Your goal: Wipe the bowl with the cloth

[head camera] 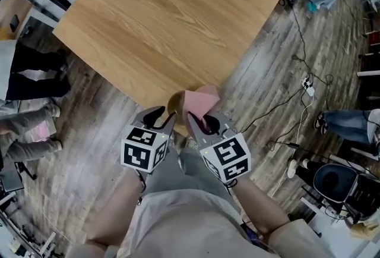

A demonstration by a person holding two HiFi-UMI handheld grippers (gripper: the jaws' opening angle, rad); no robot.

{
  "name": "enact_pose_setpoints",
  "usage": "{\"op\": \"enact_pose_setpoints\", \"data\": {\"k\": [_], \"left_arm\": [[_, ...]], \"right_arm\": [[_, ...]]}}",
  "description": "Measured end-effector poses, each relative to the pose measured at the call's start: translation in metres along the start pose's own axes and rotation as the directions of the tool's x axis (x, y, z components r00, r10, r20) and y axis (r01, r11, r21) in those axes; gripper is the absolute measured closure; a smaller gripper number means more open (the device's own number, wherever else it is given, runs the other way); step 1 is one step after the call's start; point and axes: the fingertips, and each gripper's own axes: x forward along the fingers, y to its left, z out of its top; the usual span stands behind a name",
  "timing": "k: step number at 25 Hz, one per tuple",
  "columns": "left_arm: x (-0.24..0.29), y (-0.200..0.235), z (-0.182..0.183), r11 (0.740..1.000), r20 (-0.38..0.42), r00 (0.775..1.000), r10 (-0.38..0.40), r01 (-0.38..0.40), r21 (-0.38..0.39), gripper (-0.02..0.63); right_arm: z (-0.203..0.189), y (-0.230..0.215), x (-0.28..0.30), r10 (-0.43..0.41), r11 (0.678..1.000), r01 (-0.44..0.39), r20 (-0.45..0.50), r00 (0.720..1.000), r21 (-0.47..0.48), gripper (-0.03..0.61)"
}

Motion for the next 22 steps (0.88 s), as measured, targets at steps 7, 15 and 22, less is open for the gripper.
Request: {"op": "enact_pose_setpoints", "data": {"k": [7,15,22], "left_arm": [[0.031,0.024,-0.018,0.998,-0.045,0.999,-0.010,0.007,-0.067,0.485],[0.056,0.029,-0.033,0.995,-0.084,0.996,-0.036,0.028,-0.098,0.486],[0.069,0.037,-0.037,0.991,-0.086,0.996,-0.036,0.025,-0.132,0.558]], "right_arm": [[-0.019,-0.009,0.026,0.009,1.000,-0.008,-0.020,1.000,0.021,0.565],[-0.033,-0.012,0.040,0.015,1.000,-0.014,-0.036,0.999,0.014,0.565],[-0.037,-0.016,0.052,0.019,1.000,-0.018,-0.045,0.999,0.016,0.565]]}}
